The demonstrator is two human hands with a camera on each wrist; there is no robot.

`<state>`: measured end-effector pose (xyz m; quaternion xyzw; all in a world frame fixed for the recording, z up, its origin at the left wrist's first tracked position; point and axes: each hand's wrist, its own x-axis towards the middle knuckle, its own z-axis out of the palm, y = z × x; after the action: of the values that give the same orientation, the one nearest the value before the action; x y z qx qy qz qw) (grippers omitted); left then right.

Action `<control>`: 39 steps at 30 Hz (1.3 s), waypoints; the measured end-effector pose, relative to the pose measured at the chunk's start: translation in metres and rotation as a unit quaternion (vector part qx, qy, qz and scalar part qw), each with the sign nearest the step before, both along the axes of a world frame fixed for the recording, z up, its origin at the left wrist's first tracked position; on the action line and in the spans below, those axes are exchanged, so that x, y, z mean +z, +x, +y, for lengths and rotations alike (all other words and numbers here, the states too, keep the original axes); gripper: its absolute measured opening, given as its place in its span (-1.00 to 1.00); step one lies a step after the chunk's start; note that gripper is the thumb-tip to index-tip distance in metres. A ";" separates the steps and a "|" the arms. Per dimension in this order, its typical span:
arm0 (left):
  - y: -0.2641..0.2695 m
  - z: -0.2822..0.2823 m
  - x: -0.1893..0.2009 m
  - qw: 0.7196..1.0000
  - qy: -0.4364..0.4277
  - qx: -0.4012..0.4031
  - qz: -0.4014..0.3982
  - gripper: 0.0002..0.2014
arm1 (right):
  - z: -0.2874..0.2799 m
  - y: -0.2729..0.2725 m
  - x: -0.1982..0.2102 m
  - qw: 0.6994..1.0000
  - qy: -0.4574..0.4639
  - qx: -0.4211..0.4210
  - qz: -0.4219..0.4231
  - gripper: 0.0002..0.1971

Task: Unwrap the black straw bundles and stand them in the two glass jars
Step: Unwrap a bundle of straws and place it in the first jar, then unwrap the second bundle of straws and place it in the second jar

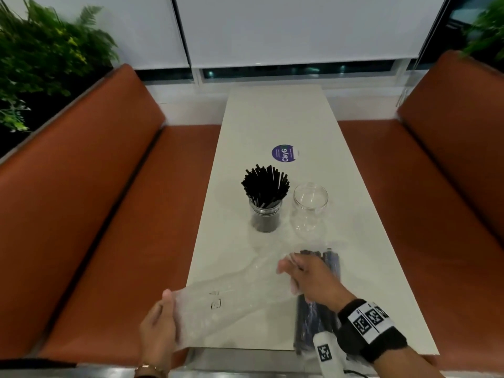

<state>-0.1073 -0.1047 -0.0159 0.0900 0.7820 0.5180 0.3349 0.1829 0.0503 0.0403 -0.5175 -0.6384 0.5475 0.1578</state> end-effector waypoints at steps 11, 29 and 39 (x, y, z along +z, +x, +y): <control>-0.009 -0.035 -0.006 0.935 -0.106 -0.169 0.295 -0.50 | 0.012 -0.008 0.008 0.994 -0.014 0.098 -0.047 -0.63; 0.029 0.072 -0.017 0.937 -0.175 -0.237 0.186 -0.29 | 0.050 0.079 -0.027 0.952 0.049 -0.222 -0.205 -0.14; 0.141 0.095 0.004 0.871 -0.024 -0.394 0.294 -0.36 | 0.081 0.093 -0.047 0.970 0.029 -0.223 -0.089 -0.86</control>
<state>0.0337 -0.0094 -0.0120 0.5306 0.7563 0.2738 0.2675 0.2762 0.1311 -0.0068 -0.6883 -0.5344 0.4314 0.2336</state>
